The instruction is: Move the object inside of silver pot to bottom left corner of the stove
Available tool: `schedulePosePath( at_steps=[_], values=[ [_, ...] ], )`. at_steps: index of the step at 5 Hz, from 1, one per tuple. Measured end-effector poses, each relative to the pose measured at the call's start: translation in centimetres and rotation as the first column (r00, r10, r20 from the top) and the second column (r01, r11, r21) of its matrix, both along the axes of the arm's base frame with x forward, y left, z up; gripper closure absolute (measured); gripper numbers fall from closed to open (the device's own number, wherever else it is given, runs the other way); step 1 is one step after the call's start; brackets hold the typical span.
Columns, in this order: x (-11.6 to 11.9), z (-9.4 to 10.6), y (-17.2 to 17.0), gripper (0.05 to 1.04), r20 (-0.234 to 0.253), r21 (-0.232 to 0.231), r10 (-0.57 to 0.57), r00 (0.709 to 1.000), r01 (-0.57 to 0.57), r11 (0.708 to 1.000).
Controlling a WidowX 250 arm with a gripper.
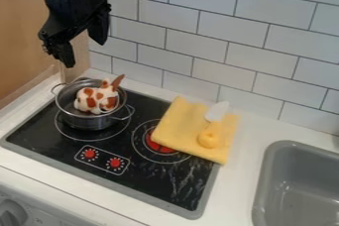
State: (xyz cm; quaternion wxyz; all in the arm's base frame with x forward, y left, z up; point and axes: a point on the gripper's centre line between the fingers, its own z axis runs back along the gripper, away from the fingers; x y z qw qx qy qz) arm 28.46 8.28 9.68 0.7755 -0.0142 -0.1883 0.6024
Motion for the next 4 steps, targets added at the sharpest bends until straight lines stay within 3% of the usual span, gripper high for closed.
schedulePosePath(
  at_steps=[1, 2, 4],
  values=[
    [-1.0, -1.4, -0.3, 0.085, -0.05, -0.012, 0.002, 0.999, -0.003, 1.0],
    [-0.8, -1.5, 0.1, 0.085, -0.036, 0.001, 0.032, 0.999, -0.032, 0.999],
    [-0.3, -2.4, 0.1, 0.085, 0.06, -0.017, 0.095, 0.994, -0.095, 0.995]
  ],
)
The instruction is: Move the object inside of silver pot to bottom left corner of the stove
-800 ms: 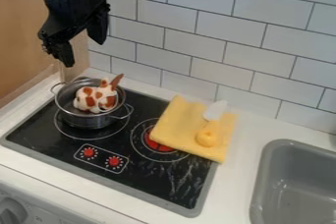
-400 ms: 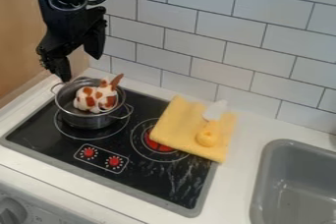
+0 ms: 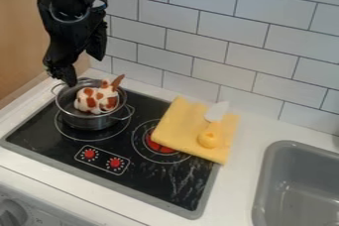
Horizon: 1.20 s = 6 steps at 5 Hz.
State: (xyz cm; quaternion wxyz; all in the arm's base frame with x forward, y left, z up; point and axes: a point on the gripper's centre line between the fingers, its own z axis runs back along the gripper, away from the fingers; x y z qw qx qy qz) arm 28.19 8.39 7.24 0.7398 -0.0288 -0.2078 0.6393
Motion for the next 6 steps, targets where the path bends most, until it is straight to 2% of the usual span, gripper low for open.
schedulePosePath(
  at_steps=[1, 2, 5, 6],
  values=[
    [-0.4, -1.5, -0.1, 0.085, -0.022, -0.009, 0.002, 1.0, -0.002, 1.0],
    [-0.3, -2.4, -0.4, 0.085, -0.01, -0.024, -0.005, 1.0, 0.005, 1.0],
    [-0.7, -5.1, 1.0, 0.085, -0.088, 0.027, 0.101, 0.991, -0.099, 0.995],
    [-0.6, -5.3, 1.4, 0.085, -0.089, 0.042, 0.13, 0.987, -0.127, 0.991]
  ],
)
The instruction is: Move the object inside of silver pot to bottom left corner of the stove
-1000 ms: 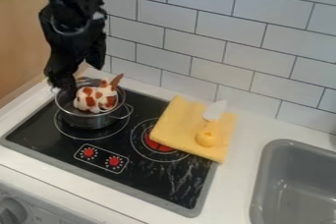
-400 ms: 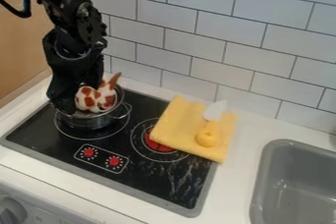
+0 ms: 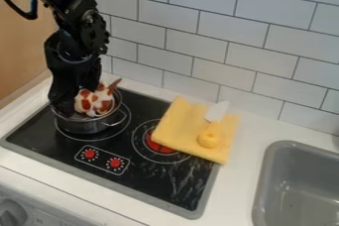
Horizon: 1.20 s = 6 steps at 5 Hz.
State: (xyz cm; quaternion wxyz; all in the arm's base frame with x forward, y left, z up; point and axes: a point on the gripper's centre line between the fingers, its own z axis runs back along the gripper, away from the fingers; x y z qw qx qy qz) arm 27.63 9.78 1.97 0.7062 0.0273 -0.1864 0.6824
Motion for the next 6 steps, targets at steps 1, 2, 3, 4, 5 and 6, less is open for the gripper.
schedulePosePath(
  at_steps=[1, 2, 3, 4, 5, 6],
  values=[
    [0.5, 0.1, 0.5, 0.085, -0.003, 0.016, 0.027, 1.0, -0.027, 1.0],
    [0.4, -0.2, 0.5, 0.085, -0.014, 0.018, 0.036, 0.999, -0.036, 0.999],
    [0.6, -0.9, 0.4, 0.085, -0.022, 0.007, 0.018, 1.0, -0.018, 1.0],
    [0.5, -1.3, 0.4, 0.151, -0.036, 0.006, 0.013, 0.999, -0.012, 1.0],
    [0.9, -1.3, 0.6, 0.444, -0.038, 0.019, 0.013, 0.999, -0.013, 1.0],
    [0.9, -1.3, 0.6, 0.537, -0.04, 0.016, 0.006, 0.999, -0.005, 1.0]
  ],
)
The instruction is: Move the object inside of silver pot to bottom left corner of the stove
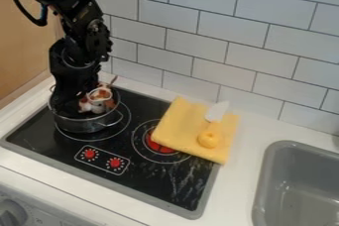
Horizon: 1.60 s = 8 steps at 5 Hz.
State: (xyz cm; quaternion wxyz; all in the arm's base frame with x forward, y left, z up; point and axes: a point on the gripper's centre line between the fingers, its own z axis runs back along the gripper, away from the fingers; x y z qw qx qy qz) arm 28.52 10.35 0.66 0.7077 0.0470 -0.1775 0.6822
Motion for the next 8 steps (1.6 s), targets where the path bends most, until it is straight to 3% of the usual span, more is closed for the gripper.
schedulePosePath(
  at_steps=[2, 5, 6, 8],
  values=[
    [0.0, 0.2, -0.3, 0.539, 0.0, -0.017, -0.014, 1.0, 0.014, 1.0],
    [0.3, 6.2, -0.9, 0.539, 0.154, 0.033, -0.079, 0.985, 0.074, 0.997],
    [-0.8, 7.2, -3.1, 0.539, 0.177, 0.041, -0.148, 0.973, 0.143, 0.989],
    [-3.6, 7.3, -9.4, 0.539, 0.169, 0.048, -0.358, 0.918, 0.355, 0.934]
  ],
)
